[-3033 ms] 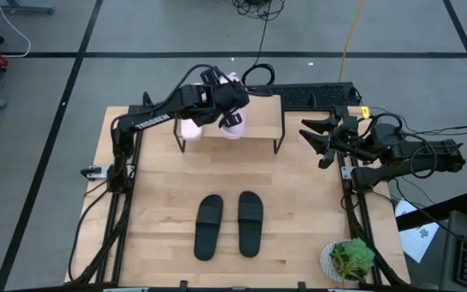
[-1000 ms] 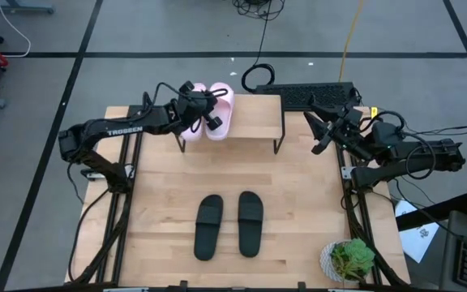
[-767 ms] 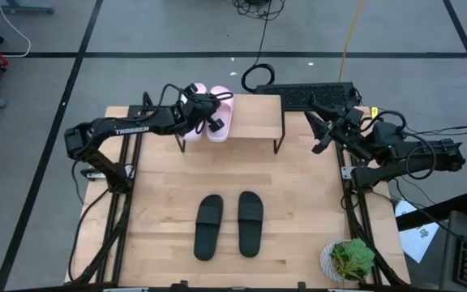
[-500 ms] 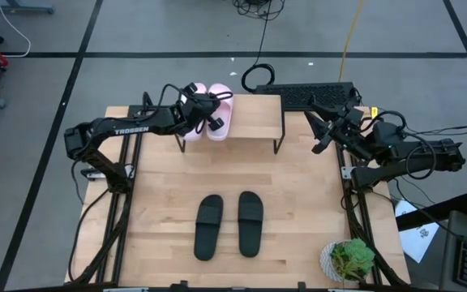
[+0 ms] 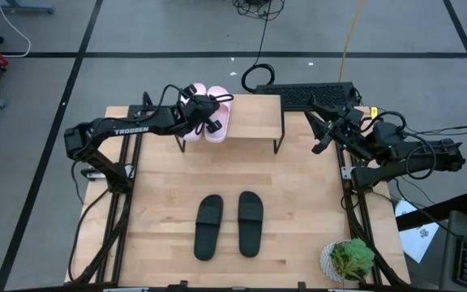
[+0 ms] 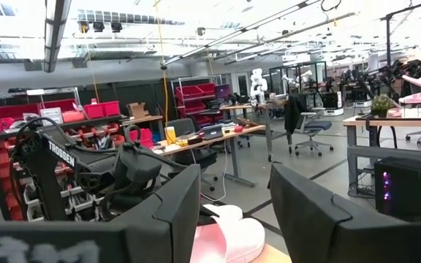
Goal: Pick and place slides into the shelf
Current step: Put the pink slide on the shelf
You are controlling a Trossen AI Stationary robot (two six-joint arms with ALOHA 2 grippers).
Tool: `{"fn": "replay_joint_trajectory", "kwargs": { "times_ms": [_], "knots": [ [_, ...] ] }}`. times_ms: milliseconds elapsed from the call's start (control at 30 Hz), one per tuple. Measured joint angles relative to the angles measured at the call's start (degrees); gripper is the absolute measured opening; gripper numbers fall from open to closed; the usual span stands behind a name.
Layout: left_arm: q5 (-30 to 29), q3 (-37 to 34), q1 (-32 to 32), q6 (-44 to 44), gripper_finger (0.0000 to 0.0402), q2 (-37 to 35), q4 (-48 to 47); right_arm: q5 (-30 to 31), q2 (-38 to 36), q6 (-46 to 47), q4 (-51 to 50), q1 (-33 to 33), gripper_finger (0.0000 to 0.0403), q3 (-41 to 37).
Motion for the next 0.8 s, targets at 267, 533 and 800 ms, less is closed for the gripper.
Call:
{"fn": "replay_joint_trajectory", "kwargs": {
  "times_ms": [267,533,800],
  "knots": [
    [2.03,0.02,0.20,-1.50,0.0005,-0.09,-1.34,0.00,0.00,-0.06,0.11,0.00,0.0155,0.00],
    [2.59,0.10,0.20,-2.48,0.0030,-0.09,-2.65,0.00,0.00,-0.06,0.12,0.00,0.0155,0.00],
    [2.39,0.11,0.20,-2.52,0.0036,-0.09,-2.73,0.00,0.00,0.35,0.12,0.00,0.0155,0.00]
  ]
}}
